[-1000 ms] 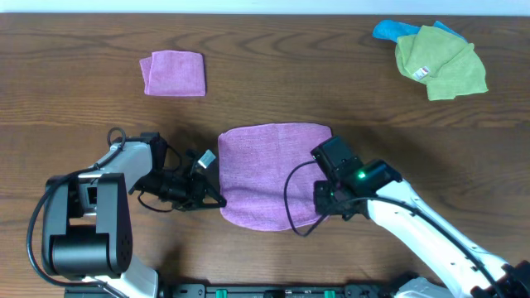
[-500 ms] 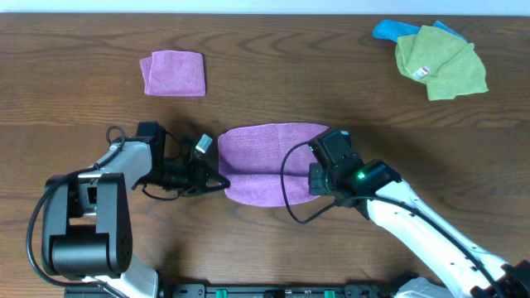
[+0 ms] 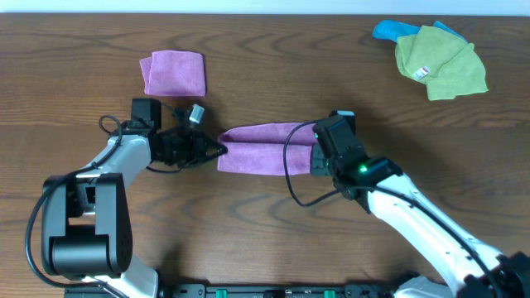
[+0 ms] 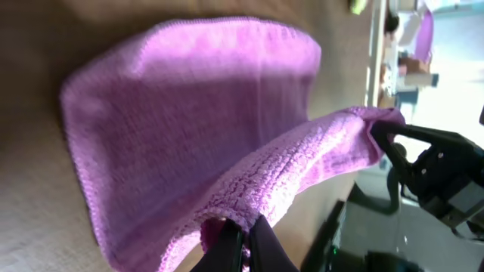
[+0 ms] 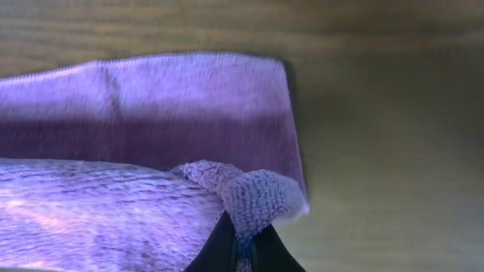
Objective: Fold the cloth
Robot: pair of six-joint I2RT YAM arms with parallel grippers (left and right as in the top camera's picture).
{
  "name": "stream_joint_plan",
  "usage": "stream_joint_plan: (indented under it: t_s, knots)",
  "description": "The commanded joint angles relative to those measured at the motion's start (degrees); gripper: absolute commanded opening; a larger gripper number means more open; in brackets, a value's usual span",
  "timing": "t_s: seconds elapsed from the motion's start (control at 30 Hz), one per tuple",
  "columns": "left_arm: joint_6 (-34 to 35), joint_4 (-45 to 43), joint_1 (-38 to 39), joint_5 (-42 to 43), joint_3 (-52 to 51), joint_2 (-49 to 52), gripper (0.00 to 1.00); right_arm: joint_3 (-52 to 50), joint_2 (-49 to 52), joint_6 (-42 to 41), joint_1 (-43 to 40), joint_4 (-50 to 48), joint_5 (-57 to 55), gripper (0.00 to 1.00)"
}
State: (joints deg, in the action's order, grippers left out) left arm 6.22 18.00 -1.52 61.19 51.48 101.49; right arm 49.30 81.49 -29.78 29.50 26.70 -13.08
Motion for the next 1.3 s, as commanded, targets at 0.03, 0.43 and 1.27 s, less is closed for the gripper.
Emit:
stream_joint_plan:
  t_s: [0.03, 0.43, 1.27]
  knots:
    - [6.8, -3.8, -0.3, -3.8, 0.9, -0.4, 0.06, -0.1, 2.6, 2.7, -1.5, -2.2, -1.5, 0.06]
    - [11.0, -10.6, 3.5, -13.9, 0.9, -0.4, 0.06, -0.1, 7.5, 5.7, -2.2, -9.8, -1.9, 0.07]
    - [13.1, -14.3, 6.0, -25.9, 0.9, -0.3, 0.06, -0.1, 14.0, 7.2, -4.1, -16.9, -2.1, 0.10]
